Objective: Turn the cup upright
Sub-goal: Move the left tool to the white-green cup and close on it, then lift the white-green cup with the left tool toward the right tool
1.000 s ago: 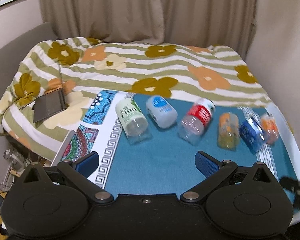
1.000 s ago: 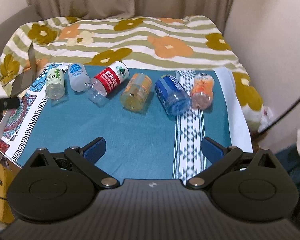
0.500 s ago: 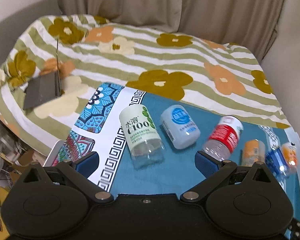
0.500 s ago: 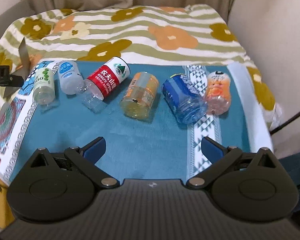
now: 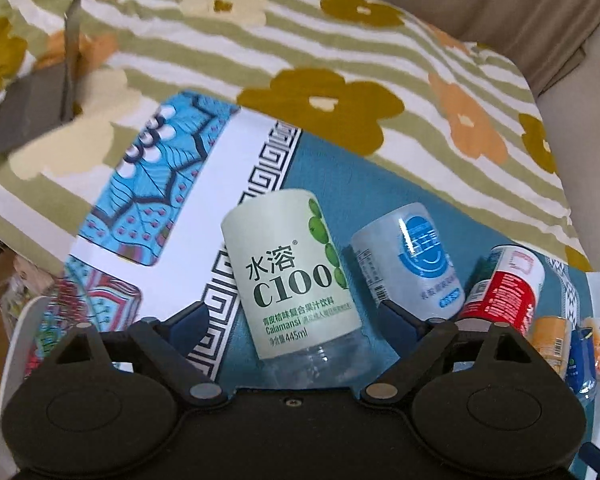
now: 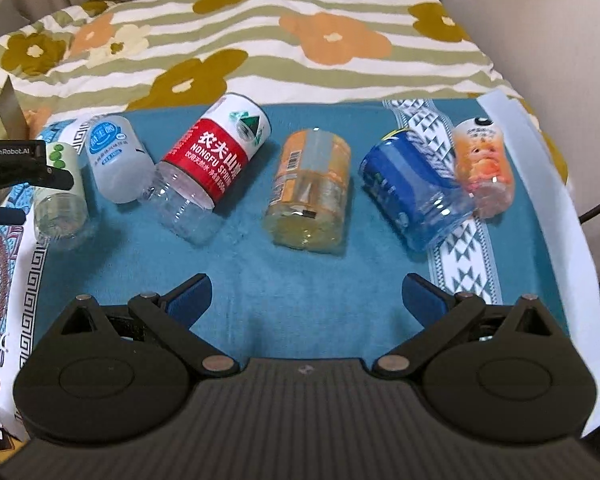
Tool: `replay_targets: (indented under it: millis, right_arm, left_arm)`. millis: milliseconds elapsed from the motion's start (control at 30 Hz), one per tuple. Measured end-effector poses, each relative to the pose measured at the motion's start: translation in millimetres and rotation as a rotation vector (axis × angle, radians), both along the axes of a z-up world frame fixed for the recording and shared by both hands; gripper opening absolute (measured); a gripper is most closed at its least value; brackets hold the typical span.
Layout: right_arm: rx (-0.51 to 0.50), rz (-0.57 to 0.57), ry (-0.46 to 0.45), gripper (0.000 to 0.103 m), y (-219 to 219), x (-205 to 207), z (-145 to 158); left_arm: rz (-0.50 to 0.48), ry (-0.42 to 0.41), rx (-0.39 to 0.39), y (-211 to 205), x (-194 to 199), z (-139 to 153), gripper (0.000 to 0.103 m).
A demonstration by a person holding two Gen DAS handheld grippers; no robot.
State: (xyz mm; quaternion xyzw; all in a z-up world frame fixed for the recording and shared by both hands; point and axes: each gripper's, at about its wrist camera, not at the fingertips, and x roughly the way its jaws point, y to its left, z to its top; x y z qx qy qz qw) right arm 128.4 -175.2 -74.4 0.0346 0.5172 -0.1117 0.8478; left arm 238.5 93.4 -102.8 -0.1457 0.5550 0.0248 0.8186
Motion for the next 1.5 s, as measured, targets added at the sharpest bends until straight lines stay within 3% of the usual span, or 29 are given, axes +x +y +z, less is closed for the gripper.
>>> replay_targets:
  millis: [133, 200, 233, 300, 567, 867, 1200, 1500]
  right_arm:
    - [0.0, -0.015, 0.016, 0.103, 3.2, 9.5, -5.7]
    - [-0.002, -0.02, 0.021, 0.103, 4.1, 13.1, -7.4]
    - [-0.002, -0.023, 0.025, 0.103, 4.4, 14.5, -8.2]
    - [-0.002, -0.026, 0.028, 0.103, 4.9, 16.8, -9.1]
    - [0.003, -0.011, 0.026, 0.103, 5.8, 19.8, -6.5]
    - [0.021, 0.032, -0.027, 0.103, -1.6, 2.2, 7.0]
    - [0.029, 0.048, -0.086, 0.103, -33.6, -52.9, 22.2]
    - [0.037, 0.022, -0.082, 0.103, -69.4, -105.8, 15.7]
  left_arm:
    - [-0.007, 0.023, -0.021, 4.3, 6.9, -8.9, 0.089]
    - [-0.011, 0.035, -0.03, 5.9, 8.6, -12.1, 0.084]
    - [-0.014, 0.038, -0.04, 6.7, 9.4, -13.3, 0.075]
    - [-0.014, 0.043, -0.051, 6.7, 10.9, -14.8, 0.072]
    - [-0.027, 0.025, -0.03, 2.4, 6.3, -7.6, 0.071]
    - [-0.04, -0.034, 0.002, -14.2, -25.0, 23.8, 0.071]
    - [-0.157, -0.073, 0.032, -80.0, -85.2, 44.0, 0.071]
    - [-0.355, -0.017, 0.073, -159.6, -126.8, 17.4, 0.072]
